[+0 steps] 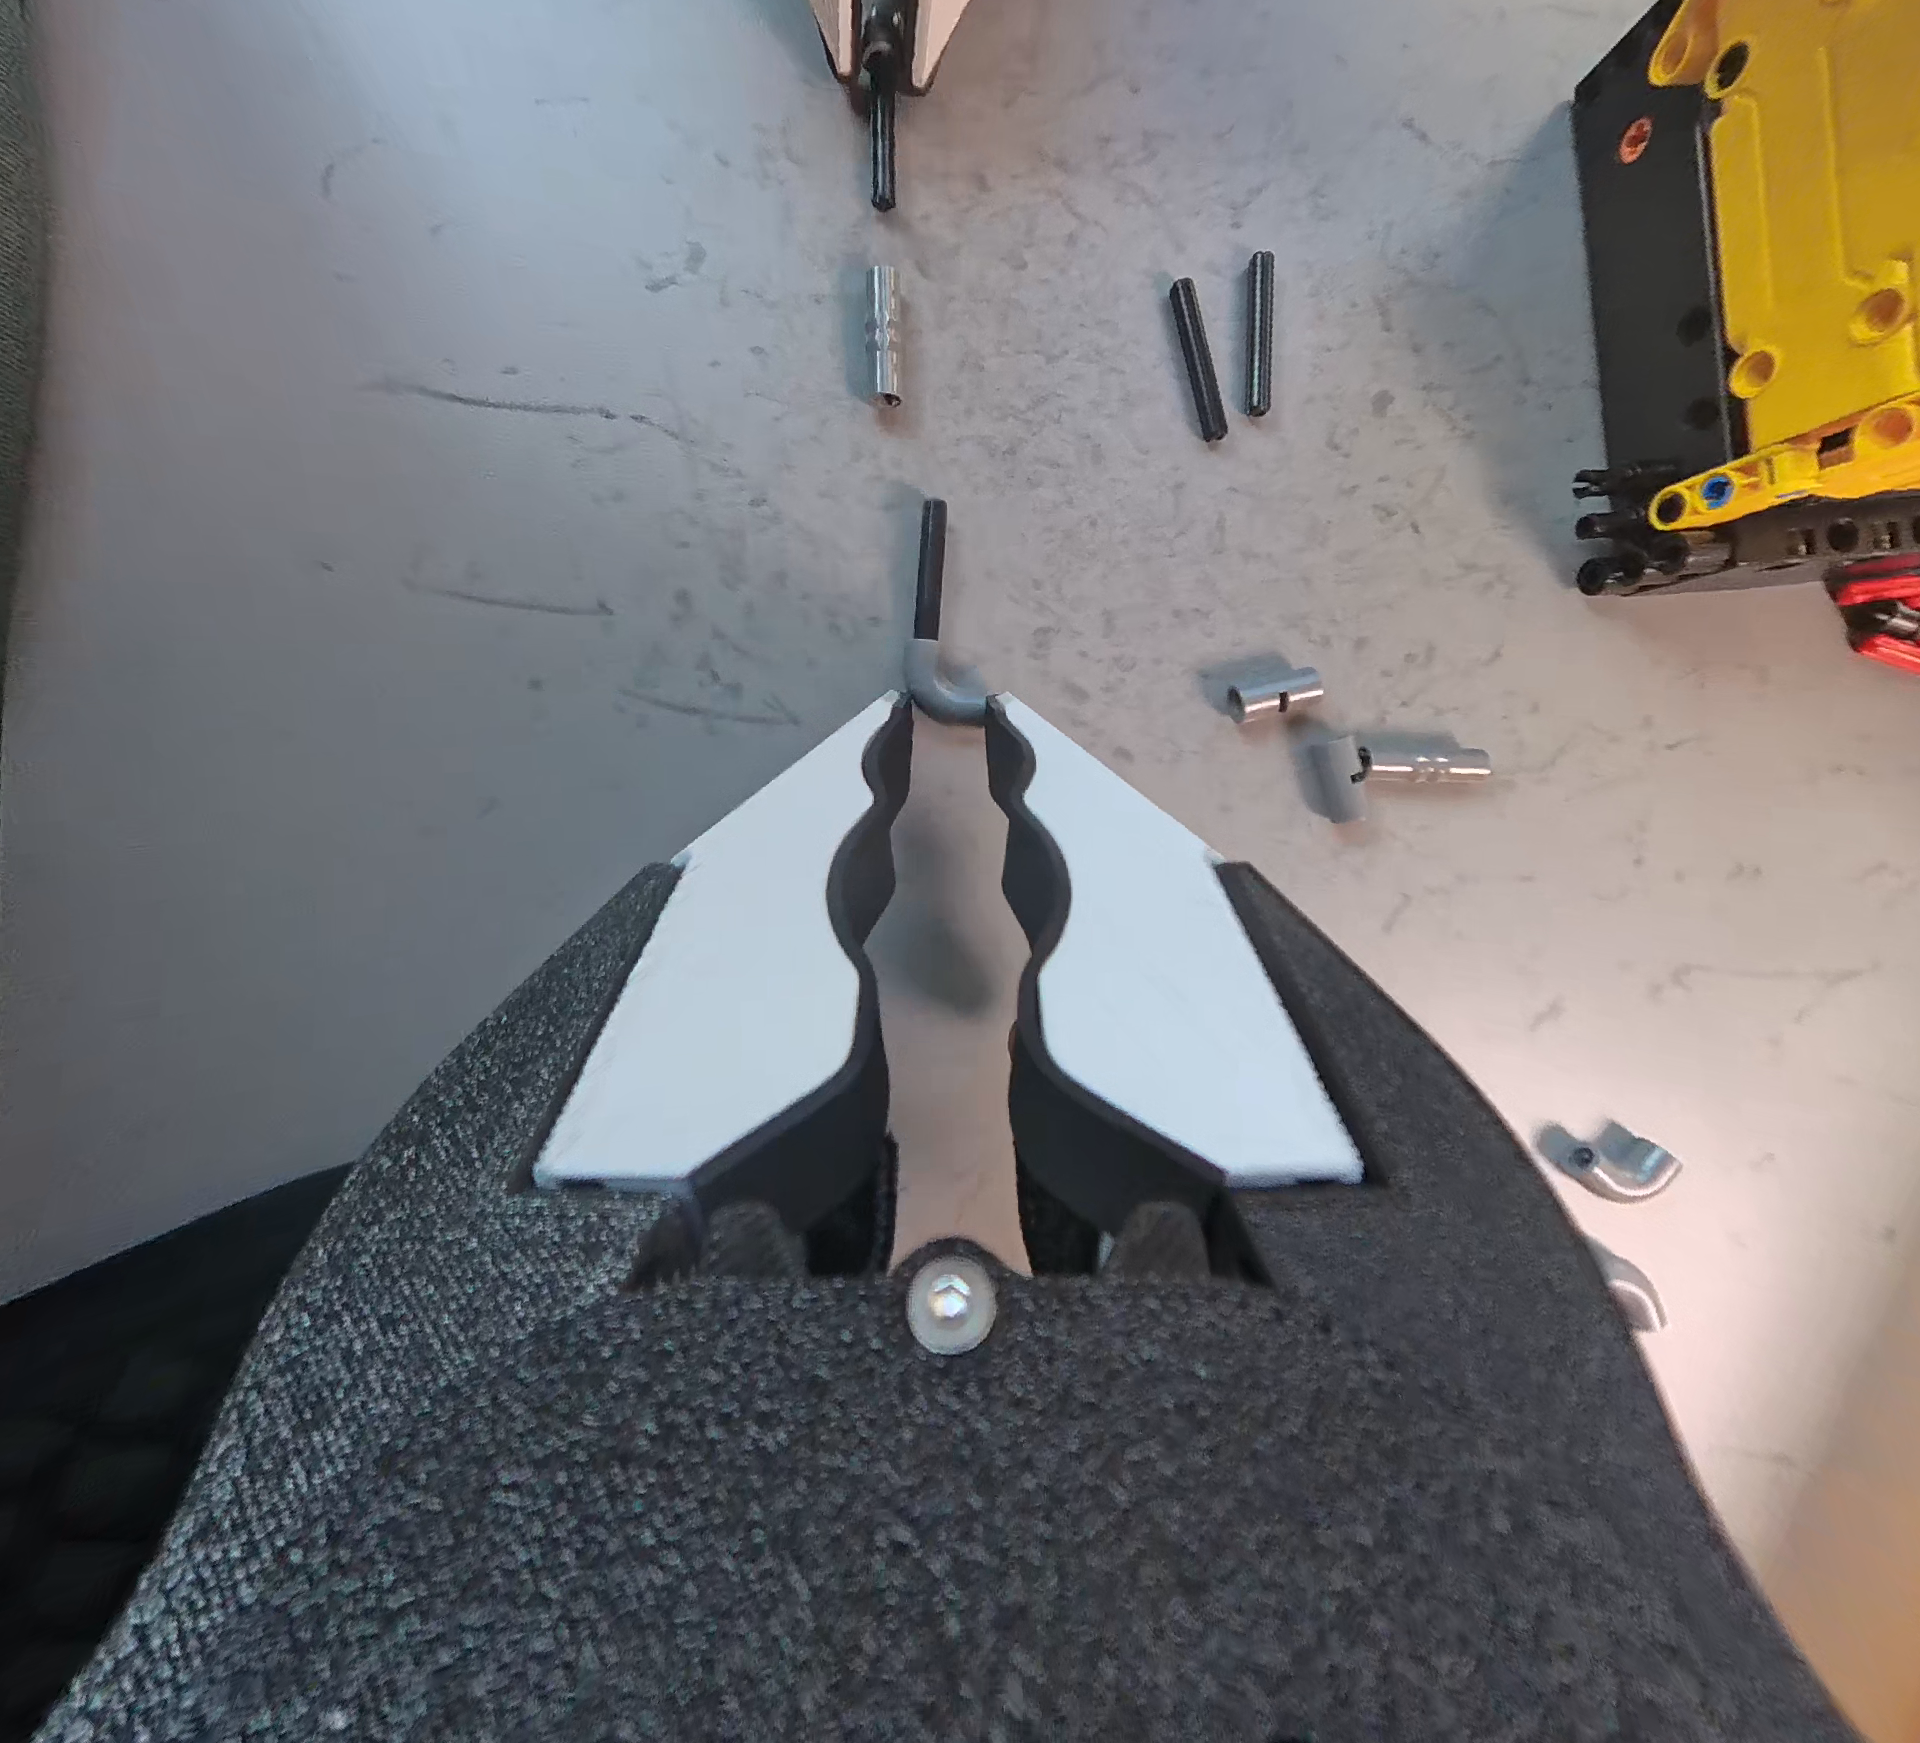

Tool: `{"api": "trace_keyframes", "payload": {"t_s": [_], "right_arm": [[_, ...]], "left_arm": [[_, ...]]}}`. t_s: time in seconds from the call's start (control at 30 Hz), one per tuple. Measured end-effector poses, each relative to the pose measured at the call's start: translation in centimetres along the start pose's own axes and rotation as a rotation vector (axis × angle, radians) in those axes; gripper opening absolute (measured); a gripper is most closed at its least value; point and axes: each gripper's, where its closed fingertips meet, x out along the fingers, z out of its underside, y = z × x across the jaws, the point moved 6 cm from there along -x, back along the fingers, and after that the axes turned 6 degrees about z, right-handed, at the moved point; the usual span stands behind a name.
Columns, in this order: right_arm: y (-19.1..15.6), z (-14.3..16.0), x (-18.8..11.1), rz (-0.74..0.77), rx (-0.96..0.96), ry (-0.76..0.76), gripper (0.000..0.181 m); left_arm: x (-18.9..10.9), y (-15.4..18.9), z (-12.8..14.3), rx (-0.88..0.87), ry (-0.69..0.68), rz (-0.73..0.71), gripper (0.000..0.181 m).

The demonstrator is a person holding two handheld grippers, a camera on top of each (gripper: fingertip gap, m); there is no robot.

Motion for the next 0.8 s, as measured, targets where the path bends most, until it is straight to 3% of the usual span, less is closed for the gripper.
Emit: {"api": "trace_keyframes", "payload": {"t_s": [0.27, 0.4, 0.6, 0.8], "right_arm": [[0.3, 0.8, -0.6, 0.018, 0.001, -0.032, 0.014], [0.4, 0.8, -0.7, 0.029, 0.007, -0.019, 0.017], [1.6, 0.2, -2.0, 0.129, 0.119, 0.15, 0.02], [4.7, 0.5, -4.6, 0.421, 0.271, 0.319, 0.023]], "left_arm": [[-0.6, -0.1, 0.5, -0.004, -0.017, -0.009, 0.008], [-1.0, -0.2, 0.3, -0.004, 0.015, -0.022, 0.016], [-3.0, -1.4, -1.3, 0.009, 0.188, -0.134, 0.023], [-6.3, -3.7, -3.1, -0.022, 0.443, -0.379, 0.027]]}}
